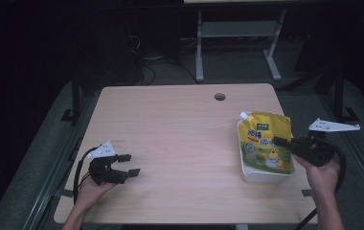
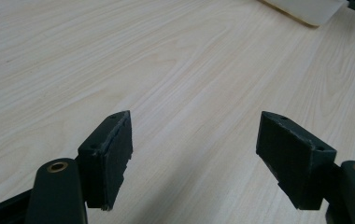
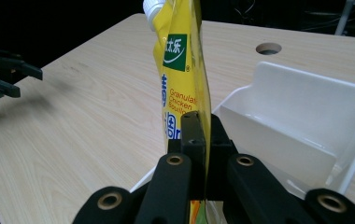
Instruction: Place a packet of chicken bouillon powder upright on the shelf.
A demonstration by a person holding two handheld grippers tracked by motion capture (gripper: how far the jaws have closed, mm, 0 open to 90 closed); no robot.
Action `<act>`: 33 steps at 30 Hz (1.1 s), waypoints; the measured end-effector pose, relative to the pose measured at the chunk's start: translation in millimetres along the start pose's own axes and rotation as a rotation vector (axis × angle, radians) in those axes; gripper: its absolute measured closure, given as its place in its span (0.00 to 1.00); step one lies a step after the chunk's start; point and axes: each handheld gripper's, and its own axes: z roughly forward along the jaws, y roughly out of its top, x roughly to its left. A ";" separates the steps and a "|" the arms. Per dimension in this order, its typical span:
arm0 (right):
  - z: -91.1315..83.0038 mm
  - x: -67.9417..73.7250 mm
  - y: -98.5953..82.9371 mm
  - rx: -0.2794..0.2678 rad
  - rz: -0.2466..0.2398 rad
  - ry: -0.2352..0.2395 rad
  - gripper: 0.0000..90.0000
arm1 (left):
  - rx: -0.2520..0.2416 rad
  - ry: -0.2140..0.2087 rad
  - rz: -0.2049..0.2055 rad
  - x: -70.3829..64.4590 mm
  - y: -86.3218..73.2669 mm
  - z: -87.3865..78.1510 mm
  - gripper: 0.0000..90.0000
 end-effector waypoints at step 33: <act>-9.9 -18.9 -32.3 0.007 0.068 0.024 0.99 | -0.002 0.006 -0.008 1.3 -0.2 -1.0 0.29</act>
